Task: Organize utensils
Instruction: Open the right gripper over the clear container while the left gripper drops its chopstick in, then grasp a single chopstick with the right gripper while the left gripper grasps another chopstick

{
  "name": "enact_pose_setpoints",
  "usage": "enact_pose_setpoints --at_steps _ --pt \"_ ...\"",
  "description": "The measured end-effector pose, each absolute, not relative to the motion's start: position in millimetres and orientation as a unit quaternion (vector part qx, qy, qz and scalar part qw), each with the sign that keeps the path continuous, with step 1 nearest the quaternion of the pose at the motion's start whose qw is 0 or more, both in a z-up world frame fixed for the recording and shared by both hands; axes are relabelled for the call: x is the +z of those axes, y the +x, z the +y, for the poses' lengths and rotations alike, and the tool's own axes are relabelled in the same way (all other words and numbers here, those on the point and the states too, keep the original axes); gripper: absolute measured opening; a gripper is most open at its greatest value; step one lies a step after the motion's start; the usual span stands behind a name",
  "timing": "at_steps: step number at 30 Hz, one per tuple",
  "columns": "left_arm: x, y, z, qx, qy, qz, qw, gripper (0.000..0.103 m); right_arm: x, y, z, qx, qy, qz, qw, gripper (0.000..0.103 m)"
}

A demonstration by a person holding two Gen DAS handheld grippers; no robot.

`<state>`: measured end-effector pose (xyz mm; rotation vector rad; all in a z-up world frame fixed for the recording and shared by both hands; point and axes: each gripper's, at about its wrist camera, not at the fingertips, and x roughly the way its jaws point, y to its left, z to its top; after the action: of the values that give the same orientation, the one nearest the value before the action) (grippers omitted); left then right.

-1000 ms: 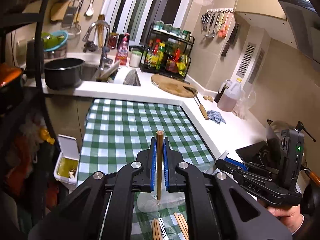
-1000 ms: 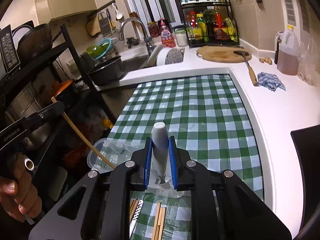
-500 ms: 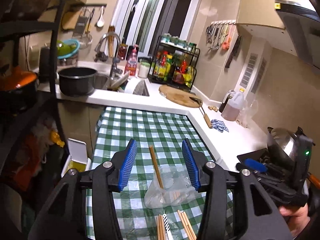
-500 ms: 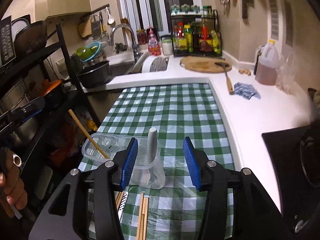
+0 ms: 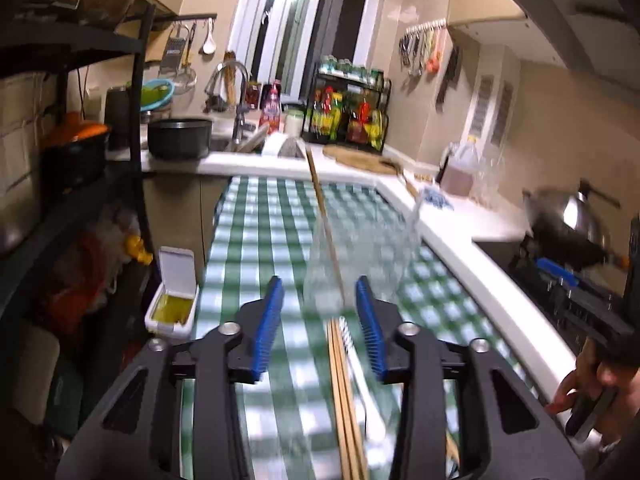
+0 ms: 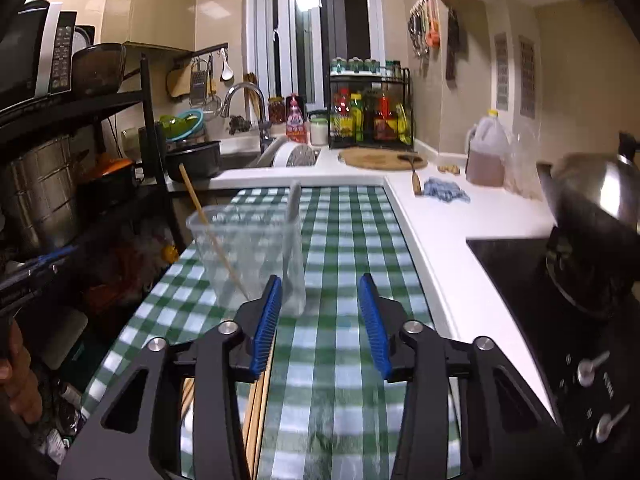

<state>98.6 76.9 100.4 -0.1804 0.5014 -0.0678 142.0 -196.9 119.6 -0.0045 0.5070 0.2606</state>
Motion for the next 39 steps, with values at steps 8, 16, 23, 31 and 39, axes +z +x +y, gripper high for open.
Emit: enact_pose_setpoints --at_steps 8,16,23,31,39 --pt "33 63 67 -0.032 -0.098 0.274 0.956 0.013 53 119 -190 0.163 0.007 0.339 0.927 0.013" --pt "-8 34 51 -0.044 -0.088 0.293 0.951 0.013 -4 93 -167 0.217 0.009 0.430 0.876 0.015" --pt "-19 29 42 -0.054 -0.082 0.305 0.947 0.013 -28 86 -152 0.223 -0.015 0.463 0.858 0.014" --pt "-28 34 38 -0.054 -0.086 0.318 0.943 0.013 -15 86 -160 0.221 -0.011 0.439 0.871 0.007" --pt "-38 40 34 -0.052 -0.081 0.335 0.937 0.013 -14 104 -185 0.162 0.002 0.425 0.891 0.007"
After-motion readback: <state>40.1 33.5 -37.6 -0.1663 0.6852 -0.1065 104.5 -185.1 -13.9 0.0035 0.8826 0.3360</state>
